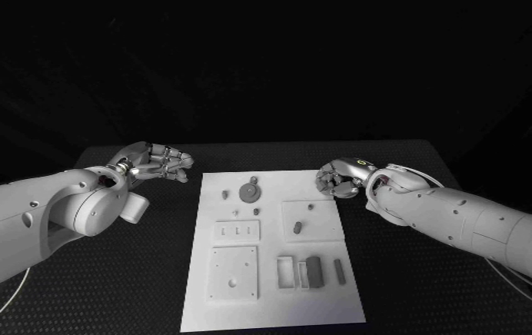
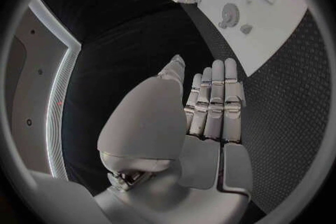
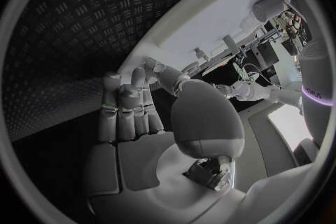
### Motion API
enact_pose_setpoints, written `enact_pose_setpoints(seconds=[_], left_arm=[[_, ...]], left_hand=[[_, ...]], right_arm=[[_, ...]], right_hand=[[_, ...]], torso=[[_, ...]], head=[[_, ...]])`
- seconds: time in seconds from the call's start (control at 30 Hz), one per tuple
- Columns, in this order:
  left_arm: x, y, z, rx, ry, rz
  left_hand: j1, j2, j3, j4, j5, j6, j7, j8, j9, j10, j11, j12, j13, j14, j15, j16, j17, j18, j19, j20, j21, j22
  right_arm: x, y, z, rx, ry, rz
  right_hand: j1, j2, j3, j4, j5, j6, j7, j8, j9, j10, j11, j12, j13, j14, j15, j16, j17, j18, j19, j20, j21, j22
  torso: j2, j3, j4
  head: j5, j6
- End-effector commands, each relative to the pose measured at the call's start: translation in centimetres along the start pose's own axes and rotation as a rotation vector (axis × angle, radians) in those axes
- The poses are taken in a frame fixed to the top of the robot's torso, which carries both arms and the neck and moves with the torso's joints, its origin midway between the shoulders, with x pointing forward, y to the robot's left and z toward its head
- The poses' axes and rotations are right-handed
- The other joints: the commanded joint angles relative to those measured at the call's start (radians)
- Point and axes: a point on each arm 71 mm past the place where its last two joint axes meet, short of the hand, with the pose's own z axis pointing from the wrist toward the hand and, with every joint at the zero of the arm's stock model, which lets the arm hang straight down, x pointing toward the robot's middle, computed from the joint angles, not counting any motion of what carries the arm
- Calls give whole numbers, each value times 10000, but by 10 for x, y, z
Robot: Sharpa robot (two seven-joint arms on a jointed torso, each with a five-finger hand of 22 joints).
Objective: Assemble the parts on the task board
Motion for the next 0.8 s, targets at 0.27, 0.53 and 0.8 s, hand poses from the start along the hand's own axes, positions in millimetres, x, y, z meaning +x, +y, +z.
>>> enact_pose_setpoints(seconds=[0.27, 0.53, 0.8], left_arm=[[2, -1, 0, 64, 168, 14], [2, -1, 0, 62, 158, 17], [2, -1, 0, 55, 150, 16]], left_hand=[[93, -14, -60, -14, -40, -76, 26, -55, -17, -56, 48, -59, -13, 60, 10, -70, 21, 117, 51, 9, -54, 18], [96, -15, -62, -15, -40, -79, 27, -56, -17, -57, 49, -62, -13, 61, 11, -75, 25, 117, 51, 9, -56, 19], [100, -19, -66, -15, -40, -90, 32, -62, -19, -61, 52, -68, -13, 61, 11, -82, 30, 116, 51, 10, -60, 21]], right_arm=[[9, 3, 0, 154, 195, -70], [10, 3, 1, 193, 169, -64], [11, 4, 1, 178, 159, -34]], right_hand=[[-684, -382, -204, 130, 4, 149, 304, -241, 42, -77, 50, 191, 65, 79, -8, 74, -36, 160, 129, -26, 3, 117], [-959, -555, -199, 209, 5, 59, 335, -349, 51, -99, 77, 231, 56, 76, 15, 78, -50, 160, 143, -47, -20, 108], [-1011, -611, -154, 209, 4, -64, 374, -454, 40, -129, 110, 240, 40, 56, 46, 71, -62, 160, 136, -58, -42, 104]], torso=[[6, -3, -4], [-2, -2, 9], [0, 1, 2]], head=[[-12, -2], [-26, -10], [-29, -12]])
